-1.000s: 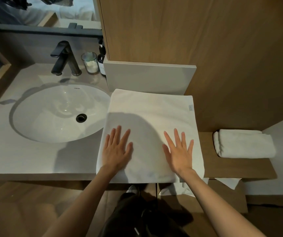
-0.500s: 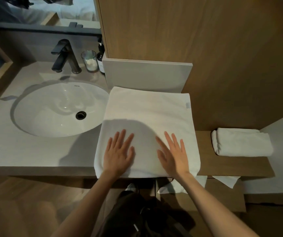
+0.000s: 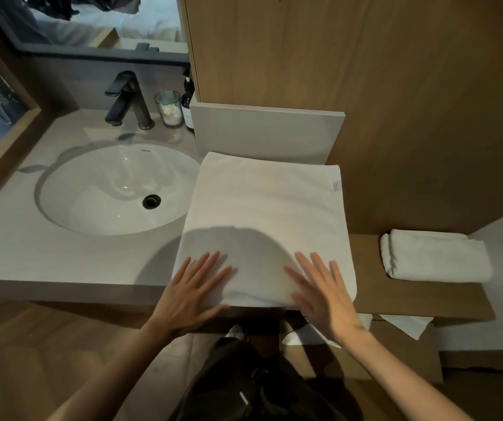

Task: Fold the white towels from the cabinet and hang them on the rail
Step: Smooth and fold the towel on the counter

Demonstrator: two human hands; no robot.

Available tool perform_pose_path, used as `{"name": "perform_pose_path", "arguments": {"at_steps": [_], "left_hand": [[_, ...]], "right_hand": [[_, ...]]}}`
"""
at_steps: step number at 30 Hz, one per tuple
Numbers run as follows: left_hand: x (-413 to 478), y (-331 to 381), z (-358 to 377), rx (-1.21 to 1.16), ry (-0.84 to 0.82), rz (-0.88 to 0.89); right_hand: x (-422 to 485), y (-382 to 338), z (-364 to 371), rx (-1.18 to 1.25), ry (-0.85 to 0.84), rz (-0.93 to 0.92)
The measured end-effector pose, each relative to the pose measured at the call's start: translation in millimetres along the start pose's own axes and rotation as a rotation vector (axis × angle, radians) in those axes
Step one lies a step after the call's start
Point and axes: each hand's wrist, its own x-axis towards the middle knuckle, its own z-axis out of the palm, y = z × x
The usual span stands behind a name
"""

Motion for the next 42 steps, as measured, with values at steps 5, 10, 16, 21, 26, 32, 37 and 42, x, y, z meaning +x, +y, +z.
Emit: {"name": "perform_pose_path", "arguments": {"at_steps": [5,10,16,21,26,32,37,42], "left_hand": [[-8.5,-0.4,11.6,0.122,-0.047,-0.035],[-4.6,1.8,10.5,0.155,0.027,-0.022],[-10.4,-0.9,1.1,0.136,-0.002,-0.002],[-14.0,-0.8,-14.1,0.038,-0.034,0.000],[-26.1,-4.6,-27.6,-0.162,0.056,-0.130],[-17.3,10.8,-62.6,-0.367,0.144,-0.396],[15.0,42.3,-89.9,-0.453,0.215,-0.277],[58.3,88.9,-116.7,-0.496,0.247,-0.025]], "right_hand": [[-1.6,-11.3,21.9,-0.265,-0.135,-0.022],[6.0,-11.9,26.6,-0.286,-0.062,0.004],[2.0,-11.5,20.2,-0.325,-0.039,-0.018],[-6.4,3.1,6.5,-0.294,-0.124,-0.049],[-21.3,15.4,-17.8,-0.184,-0.065,-0.038],[-31.0,35.1,-45.3,-0.073,0.045,0.191],[-27.6,2.0,-70.2,0.213,-0.297,0.142],[-11.9,-62.2,-115.2,0.716,0.120,0.079]]}}
